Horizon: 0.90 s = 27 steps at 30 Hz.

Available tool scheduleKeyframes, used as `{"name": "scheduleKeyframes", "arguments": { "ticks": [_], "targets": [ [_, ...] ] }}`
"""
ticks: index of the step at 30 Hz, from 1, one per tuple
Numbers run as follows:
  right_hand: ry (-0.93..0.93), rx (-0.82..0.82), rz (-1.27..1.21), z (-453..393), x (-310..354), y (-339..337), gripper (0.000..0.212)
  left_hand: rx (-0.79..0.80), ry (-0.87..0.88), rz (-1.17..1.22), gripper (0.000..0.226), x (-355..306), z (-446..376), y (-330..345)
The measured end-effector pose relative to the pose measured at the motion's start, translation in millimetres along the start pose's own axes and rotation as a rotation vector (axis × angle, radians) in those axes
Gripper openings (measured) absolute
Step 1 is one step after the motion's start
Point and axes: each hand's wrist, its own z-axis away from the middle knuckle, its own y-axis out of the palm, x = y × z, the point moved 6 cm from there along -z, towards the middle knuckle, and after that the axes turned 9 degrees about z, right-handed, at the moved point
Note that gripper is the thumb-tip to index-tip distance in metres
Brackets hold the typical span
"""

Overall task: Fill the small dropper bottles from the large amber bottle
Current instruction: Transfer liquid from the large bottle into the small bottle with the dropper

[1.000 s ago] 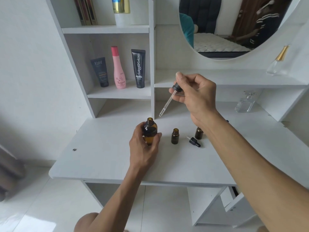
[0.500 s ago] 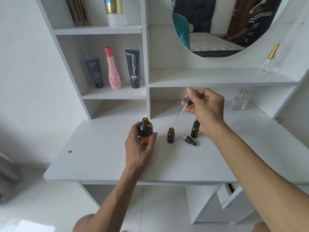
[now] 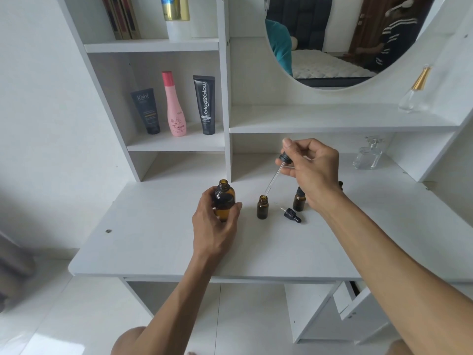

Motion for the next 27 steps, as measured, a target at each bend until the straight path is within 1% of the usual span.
{"name": "scheduleKeyframes", "arguments": {
  "ticks": [17, 27],
  "targets": [
    [-0.033, 0.027, 0.059, 0.5, 1.0, 4.3, 0.029, -0.005, -0.003, 0.012, 0.041, -0.8, 0.5, -0.4],
    [-0.043, 0.046, 0.082, 2.5, 4.5, 8.9, 0.027, -0.008, 0.001, 0.001, 0.041, -0.5, -0.2, -0.5]
  ]
}}
